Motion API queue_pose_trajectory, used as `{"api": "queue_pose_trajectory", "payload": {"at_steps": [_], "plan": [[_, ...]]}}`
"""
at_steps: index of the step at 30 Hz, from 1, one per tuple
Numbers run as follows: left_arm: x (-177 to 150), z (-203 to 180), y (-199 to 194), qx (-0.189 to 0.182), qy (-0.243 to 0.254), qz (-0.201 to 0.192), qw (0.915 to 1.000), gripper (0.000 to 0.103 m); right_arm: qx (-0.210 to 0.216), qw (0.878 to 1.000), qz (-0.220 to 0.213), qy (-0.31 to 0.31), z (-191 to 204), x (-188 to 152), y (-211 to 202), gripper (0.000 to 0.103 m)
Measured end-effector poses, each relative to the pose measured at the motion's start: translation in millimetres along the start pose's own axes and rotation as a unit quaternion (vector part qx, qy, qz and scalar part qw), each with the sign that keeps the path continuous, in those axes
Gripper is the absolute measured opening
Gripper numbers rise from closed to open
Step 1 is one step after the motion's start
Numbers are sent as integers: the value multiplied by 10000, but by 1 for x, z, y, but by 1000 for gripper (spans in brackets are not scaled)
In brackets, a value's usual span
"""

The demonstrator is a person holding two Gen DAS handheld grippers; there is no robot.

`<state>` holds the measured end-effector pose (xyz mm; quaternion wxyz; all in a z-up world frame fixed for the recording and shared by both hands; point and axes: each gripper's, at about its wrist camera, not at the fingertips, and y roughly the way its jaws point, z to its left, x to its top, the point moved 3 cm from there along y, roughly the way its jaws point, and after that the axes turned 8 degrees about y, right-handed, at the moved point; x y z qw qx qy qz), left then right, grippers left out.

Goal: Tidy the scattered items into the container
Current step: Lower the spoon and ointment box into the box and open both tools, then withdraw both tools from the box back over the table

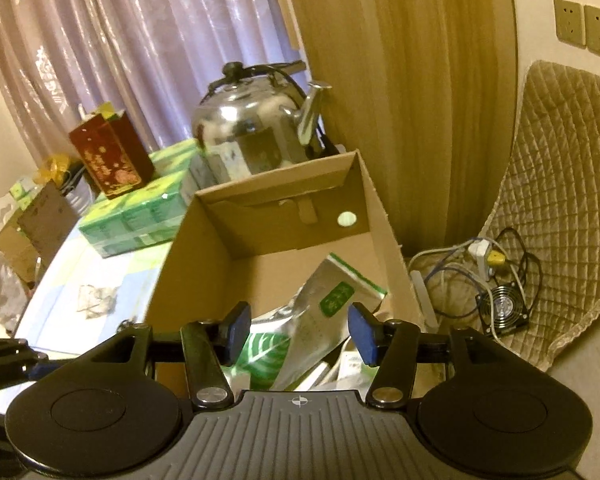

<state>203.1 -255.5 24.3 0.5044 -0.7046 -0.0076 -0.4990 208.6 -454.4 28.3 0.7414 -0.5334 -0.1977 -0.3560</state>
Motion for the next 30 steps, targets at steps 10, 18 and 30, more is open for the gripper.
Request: {"api": "queue_pose_trajectory", "payload": {"at_steps": [10, 18, 30], "plan": [[-32, 12, -44, 197, -14, 18, 9998, 47, 239, 9995, -26, -203, 39, -34, -38, 65], [-59, 26, -69, 355, -15, 112, 9993, 57, 368, 9983, 58, -439, 72, -60, -45, 69], [-115, 62, -98, 653, -110, 352, 9972, 83, 706, 9929, 235, -930, 125, -92, -46, 80]]}}
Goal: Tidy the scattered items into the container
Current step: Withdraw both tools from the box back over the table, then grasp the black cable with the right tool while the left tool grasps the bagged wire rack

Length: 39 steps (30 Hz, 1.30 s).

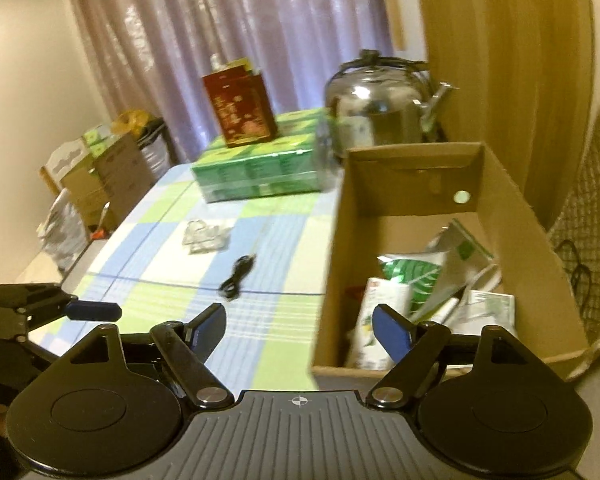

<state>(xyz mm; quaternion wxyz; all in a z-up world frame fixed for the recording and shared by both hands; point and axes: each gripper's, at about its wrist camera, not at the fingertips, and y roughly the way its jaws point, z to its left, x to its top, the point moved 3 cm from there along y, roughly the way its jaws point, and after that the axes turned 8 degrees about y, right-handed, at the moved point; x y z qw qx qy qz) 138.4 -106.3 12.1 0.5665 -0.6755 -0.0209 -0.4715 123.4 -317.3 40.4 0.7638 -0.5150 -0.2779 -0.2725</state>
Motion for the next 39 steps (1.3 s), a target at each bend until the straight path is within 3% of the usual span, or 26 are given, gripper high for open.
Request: {"api": "queue_pose_trajectory", "payload": {"at_steps": [7, 14, 21, 31, 33, 35, 39], "plan": [[-40, 45, -5, 354, -111, 339, 9987, 92, 194, 9978, 50, -635, 41, -5, 14, 90], [-54, 96, -1, 591, -353, 452, 9966, 99, 354, 9938, 208, -1031, 80, -2, 49, 94], [-52, 149, 29, 862, -622, 498, 9931, 101, 241, 9910, 607, -1167, 97, -2, 121, 95], [-46, 202, 89, 970, -1144, 404, 9879, 101, -162, 9931, 942, -684, 78, 3, 233, 94], [-46, 208, 98, 964, -1218, 354, 9872, 101, -240, 9941, 917, -533, 71, 5, 250, 92], [-45, 213, 108, 978, -1242, 306, 9870, 101, -254, 9941, 958, -446, 67, 6, 265, 72], [-43, 220, 123, 989, -1302, 266, 9862, 101, -281, 9929, 1018, -540, 68, 2, 289, 62]]}}
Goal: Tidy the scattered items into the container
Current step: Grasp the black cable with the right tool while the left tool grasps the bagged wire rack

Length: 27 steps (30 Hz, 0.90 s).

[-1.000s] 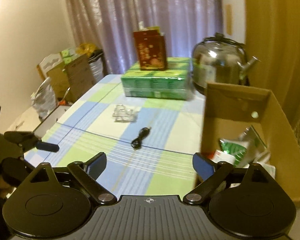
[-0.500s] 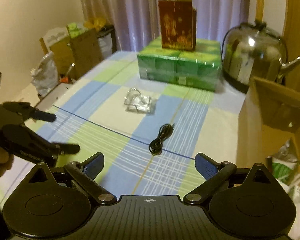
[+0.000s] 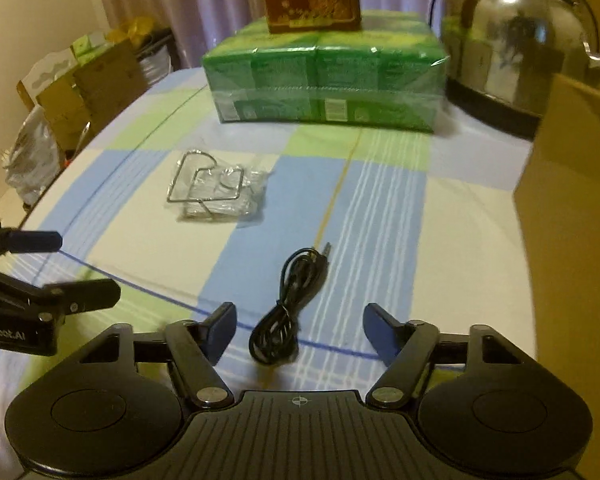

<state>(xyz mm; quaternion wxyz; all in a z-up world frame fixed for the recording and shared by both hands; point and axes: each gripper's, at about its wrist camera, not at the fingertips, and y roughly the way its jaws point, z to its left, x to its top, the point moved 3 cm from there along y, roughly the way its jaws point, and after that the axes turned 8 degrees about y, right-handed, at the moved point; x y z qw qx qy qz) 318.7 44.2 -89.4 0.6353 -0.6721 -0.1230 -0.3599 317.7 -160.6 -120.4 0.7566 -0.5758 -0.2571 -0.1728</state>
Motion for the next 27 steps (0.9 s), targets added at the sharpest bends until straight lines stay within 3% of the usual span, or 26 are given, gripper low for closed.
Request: {"api": "queue_pose_trajectory", "payload": {"at_steps": [4, 6, 7, 8, 17, 21, 27], "plan": [[3, 3, 12, -42, -115, -65, 9999, 101, -99, 9997, -78, -201, 5, -3, 13, 45], [5, 2, 17, -75, -127, -91, 9999, 101, -146, 9993, -153, -307, 7, -3, 15, 30], [6, 2, 19, -90, -119, -101, 9998, 101, -162, 9992, -173, -330, 6, -3, 15, 16], [7, 1, 22, -105, -108, -119, 9998, 101, -190, 9990, -184, -363, 6, -2, 15, 14], [37, -14, 50, -240, -253, -465, 9983, 101, -340, 9985, -369, -221, -3, 11, 19, 12], [51, -22, 62, -84, -304, -638, 9975, 101, -394, 9984, -395, -93, -9, 13, 17, 13], [56, -23, 84, 218, -450, -467, 9977, 96, -401, 9985, -376, -62, -13, 11, 13, 12]]}}
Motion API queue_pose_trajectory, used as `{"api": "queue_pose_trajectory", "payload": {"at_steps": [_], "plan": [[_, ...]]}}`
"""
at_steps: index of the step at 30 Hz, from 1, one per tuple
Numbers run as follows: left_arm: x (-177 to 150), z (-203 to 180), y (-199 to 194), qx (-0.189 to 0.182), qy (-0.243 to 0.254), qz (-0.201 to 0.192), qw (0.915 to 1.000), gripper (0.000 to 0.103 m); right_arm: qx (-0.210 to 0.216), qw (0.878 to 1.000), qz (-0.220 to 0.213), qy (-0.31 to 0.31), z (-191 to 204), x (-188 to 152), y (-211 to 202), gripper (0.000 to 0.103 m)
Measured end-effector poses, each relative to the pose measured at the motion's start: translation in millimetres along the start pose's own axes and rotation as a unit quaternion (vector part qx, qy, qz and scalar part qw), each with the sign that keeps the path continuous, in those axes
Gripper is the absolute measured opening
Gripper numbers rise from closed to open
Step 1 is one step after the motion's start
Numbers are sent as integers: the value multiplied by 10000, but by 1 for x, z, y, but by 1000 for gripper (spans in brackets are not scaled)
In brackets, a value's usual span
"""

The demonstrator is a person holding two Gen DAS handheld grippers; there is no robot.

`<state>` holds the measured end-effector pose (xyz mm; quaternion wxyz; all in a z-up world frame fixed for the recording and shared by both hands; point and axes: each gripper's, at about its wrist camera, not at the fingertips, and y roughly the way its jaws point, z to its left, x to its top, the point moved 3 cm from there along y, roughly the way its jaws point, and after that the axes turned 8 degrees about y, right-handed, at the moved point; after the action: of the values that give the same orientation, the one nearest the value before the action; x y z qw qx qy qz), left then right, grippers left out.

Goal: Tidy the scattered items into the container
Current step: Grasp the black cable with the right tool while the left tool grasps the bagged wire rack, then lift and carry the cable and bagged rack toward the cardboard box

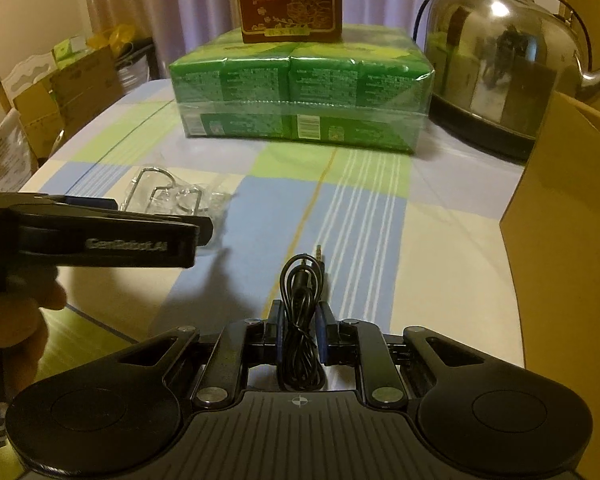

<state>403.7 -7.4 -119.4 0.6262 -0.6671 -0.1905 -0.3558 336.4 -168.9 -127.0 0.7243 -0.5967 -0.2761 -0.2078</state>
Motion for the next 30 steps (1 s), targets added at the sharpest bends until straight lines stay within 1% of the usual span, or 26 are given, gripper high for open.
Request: {"api": "queue_pose_trajectory", "payload": {"at_steps": [1, 2, 3, 5, 8, 12, 14, 16, 19, 21, 23, 24, 26, 29, 30], "plan": [[-1, 1, 2, -19, -27, -6, 10000, 96, -4, 10000, -1, 6, -1, 0, -1, 12], [-2, 2, 5, -49, -70, 2, 10000, 92, -3, 10000, 2, 6, -1, -1, -1, 12], [-2, 4, 6, -86, -116, 2, 9999, 85, 0, 10000, 7, 2, -1, -2, -1, 12], [-3, 6, 4, -104, -144, -58, 9998, 74, 5, 10000, 22, 9, -1, -4, -2, 12], [-9, 8, -5, -165, -88, 1, 9998, 73, 34, 10000, 32, 34, -2, -7, -6, 12], [-27, 9, -27, -416, 119, 132, 9990, 73, 116, 9999, 43, 106, 0, -12, -17, 12], [-42, 6, -43, -600, 361, 219, 9973, 73, 192, 9997, 60, 108, 3, -18, -26, 12], [-58, 2, -62, -877, 625, 321, 9937, 73, 268, 9996, 99, 41, 8, -28, -37, 12], [-82, -7, -94, -1382, 1099, 482, 9831, 73, 364, 9992, 165, 0, 12, -47, -58, 12], [-97, -15, -114, -1711, 1442, 575, 9730, 73, 398, 9989, 233, -28, 13, -62, -74, 13], [-112, -23, -133, -1905, 1673, 623, 9653, 73, 438, 9985, 317, -84, 14, -80, -90, 12], [-119, -27, -141, -1944, 1750, 635, 9631, 74, 439, 9983, 364, -115, 14, -90, -97, 13], [-128, -33, -154, -1861, 1837, 606, 9633, 75, 391, 9980, 448, -224, 15, -108, -109, 13], [-135, -39, -169, -1650, 1717, 510, 9699, 88, 292, 9980, 490, -278, 15, -131, -124, 13], [-137, -40, -173, -1560, 1675, 450, 9724, 90, 267, 9980, 494, -281, 15, -136, -127, 13]]}}
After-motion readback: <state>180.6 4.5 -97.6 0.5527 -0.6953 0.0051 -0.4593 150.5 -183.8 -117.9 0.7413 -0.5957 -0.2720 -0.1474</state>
